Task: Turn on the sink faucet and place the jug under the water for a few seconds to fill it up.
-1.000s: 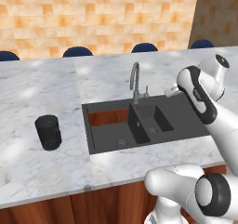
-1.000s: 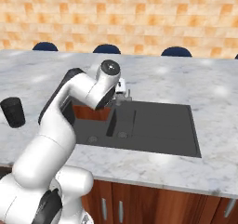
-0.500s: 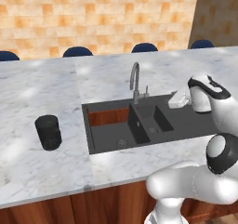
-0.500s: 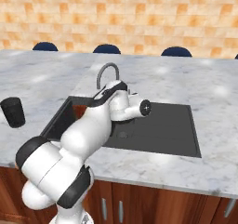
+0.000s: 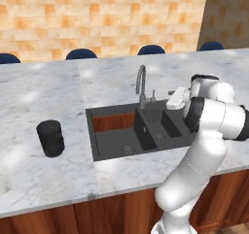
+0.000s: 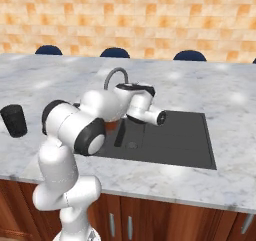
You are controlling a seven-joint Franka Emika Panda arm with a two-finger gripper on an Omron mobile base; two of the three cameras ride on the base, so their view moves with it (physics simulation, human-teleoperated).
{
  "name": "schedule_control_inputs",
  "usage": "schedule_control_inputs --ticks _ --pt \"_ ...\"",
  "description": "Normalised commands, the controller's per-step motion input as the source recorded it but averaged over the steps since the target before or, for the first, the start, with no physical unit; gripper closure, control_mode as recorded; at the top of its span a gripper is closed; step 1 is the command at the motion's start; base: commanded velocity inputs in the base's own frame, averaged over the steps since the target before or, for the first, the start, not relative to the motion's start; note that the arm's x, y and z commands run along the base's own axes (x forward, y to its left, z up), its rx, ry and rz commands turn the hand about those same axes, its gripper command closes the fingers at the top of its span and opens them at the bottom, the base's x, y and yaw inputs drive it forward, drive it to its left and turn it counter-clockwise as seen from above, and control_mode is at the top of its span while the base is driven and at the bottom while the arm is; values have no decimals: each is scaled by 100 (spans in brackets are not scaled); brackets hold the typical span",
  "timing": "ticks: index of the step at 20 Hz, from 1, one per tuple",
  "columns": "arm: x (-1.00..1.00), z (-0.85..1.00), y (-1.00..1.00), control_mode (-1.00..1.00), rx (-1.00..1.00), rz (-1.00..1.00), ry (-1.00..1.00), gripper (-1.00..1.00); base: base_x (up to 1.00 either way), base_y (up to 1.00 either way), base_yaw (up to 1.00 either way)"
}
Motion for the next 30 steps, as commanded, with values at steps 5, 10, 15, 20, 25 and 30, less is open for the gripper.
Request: schedule_control_inputs --ticks 5,10,15,20,25,30 --pt "93 -3 0 -100 0 0 0 -100 0 0 0" --pt "71 -19 0 -100 0 0 0 -100 0 0 0" --pt "61 -26 0 -100 0 0 0 -100 0 0 0" --pt "64 -25 6 -100 0 0 0 -100 0 0 0" --pt "63 -21 7 -100 0 0 2 -100 0 0 0" --pt "60 -16 1 -100 0 0 2 -100 0 0 0"
